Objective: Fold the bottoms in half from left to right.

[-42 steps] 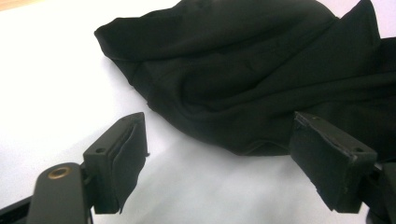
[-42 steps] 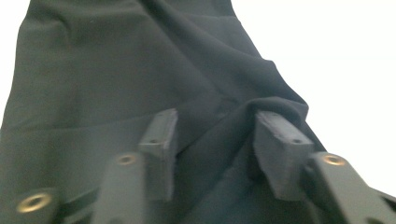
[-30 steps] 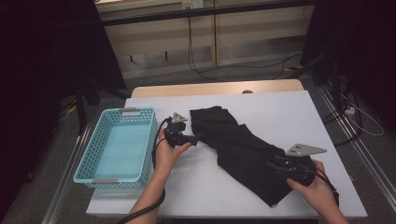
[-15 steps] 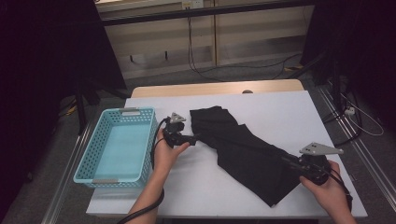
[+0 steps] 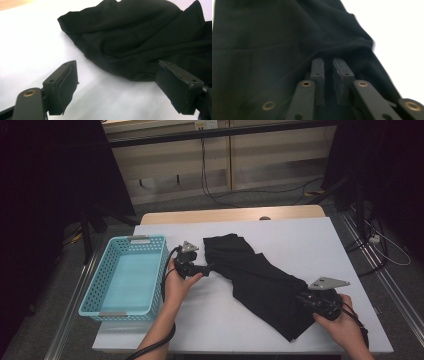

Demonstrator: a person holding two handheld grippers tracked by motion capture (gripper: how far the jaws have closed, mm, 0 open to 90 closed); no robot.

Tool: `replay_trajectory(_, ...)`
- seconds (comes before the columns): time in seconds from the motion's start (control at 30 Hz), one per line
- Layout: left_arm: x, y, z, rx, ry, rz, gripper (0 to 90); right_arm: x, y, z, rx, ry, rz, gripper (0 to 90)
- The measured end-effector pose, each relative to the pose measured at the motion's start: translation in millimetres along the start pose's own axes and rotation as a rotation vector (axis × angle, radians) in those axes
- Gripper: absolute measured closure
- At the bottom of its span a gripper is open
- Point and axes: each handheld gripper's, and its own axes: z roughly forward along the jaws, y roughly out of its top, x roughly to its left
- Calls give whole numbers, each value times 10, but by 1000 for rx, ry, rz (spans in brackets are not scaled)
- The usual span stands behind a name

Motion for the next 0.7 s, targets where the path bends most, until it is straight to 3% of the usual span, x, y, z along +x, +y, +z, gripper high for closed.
replay_trajectory(0.1, -3, -7, 7, 3, 0, -1, 183, 90, 48, 77, -4, 9, -24, 712)
replay_trajectory(0.2, -4, -11, 11, 8, -3, 0, 183, 125, 66, 113, -12, -28, -38, 590)
replay_trajectory(0.3, -3, -10, 8, 7, -1, 7, 183, 83, 28, 103, -20, -11, -1, 586)
replay_trajectory(0.37, -2, -8, 9, 9, -2, 10, 183, 45, -10, 98, -34, 10, 38, 623)
replay_trajectory(0.4, -9, -11, 15, 6, -2, 2, 183, 36, -24, 100, -45, 20, 51, 677)
replay_trajectory(0.43, -9, -10, 14, 6, 0, 7, 183, 33, -27, 95, -48, 32, 55, 785)
replay_trajectory(0.47, -20, -10, 14, 3, 23, 11, 183, 33, -19, 88, -48, 43, 50, 843)
replay_trajectory(0.53, -18, -8, 3, 4, -4, 1, 183, 45, 8, 68, -46, 29, 36, 870)
replay_trajectory(0.7, 1, -4, -13, 1, -3, 4, 182, -12, 43, -97, -68, 32, 57, 881)
